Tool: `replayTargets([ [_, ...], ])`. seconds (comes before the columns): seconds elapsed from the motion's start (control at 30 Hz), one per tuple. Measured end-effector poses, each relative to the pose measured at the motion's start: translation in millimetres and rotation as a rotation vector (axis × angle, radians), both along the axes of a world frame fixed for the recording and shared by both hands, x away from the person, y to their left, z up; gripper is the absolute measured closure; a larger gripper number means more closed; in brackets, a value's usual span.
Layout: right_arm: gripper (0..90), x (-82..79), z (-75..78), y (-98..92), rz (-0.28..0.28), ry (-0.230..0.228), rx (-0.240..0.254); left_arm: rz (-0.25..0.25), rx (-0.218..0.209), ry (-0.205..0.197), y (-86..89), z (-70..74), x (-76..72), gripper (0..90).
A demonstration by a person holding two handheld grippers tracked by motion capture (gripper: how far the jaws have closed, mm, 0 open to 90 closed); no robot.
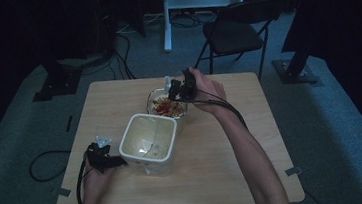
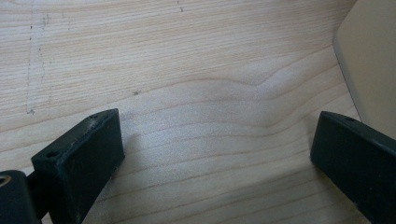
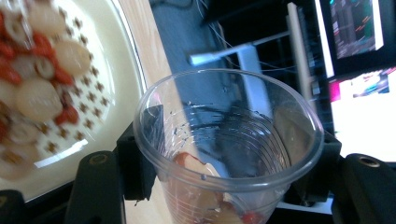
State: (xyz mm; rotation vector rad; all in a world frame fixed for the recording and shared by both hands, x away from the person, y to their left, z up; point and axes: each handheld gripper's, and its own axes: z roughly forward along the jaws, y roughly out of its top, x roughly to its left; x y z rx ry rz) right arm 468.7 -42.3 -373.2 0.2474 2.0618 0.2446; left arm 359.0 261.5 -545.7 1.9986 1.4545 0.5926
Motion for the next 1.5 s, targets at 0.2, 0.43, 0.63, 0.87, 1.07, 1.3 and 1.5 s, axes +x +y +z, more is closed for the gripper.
replayTargets([
  [0.2,35.8,-4.9,0.0,20.1,0.038,-0.055,-0.218,-0.001,0.002,0.0,0.2,0.1,0.1,3.2],
  [0.43,35.8,-12.9,-7.9,39.7,0.069,-0.115,-0.466,0.0,0.001,0.0,0.1,0.1,0.1,3.2],
  [0.63,35.8,-11.9,-10.1,43.2,0.074,-0.141,-0.545,-0.001,0.001,0.001,0.2,0.1,0.1,3.2],
  [0.87,35.7,-12.1,-5.4,44.3,0.077,-0.138,-0.551,0.001,-0.001,0.001,-0.1,0.0,0.0,3.2],
  [1.07,35.8,-11.8,-3.8,44.6,0.078,-0.138,-0.566,0.001,-0.001,0.001,-0.1,0.0,0.0,3.2],
  [1.3,35.7,-12.8,-4.6,47.1,0.095,-0.129,-0.589,0.0,0.0,0.002,0.0,0.1,0.0,3.2],
  [1.5,35.7,-12.6,-6.2,47.2,0.097,-0.124,-0.612,0.0,-0.001,0.002,-0.1,0.0,-0.1,3.2],
])
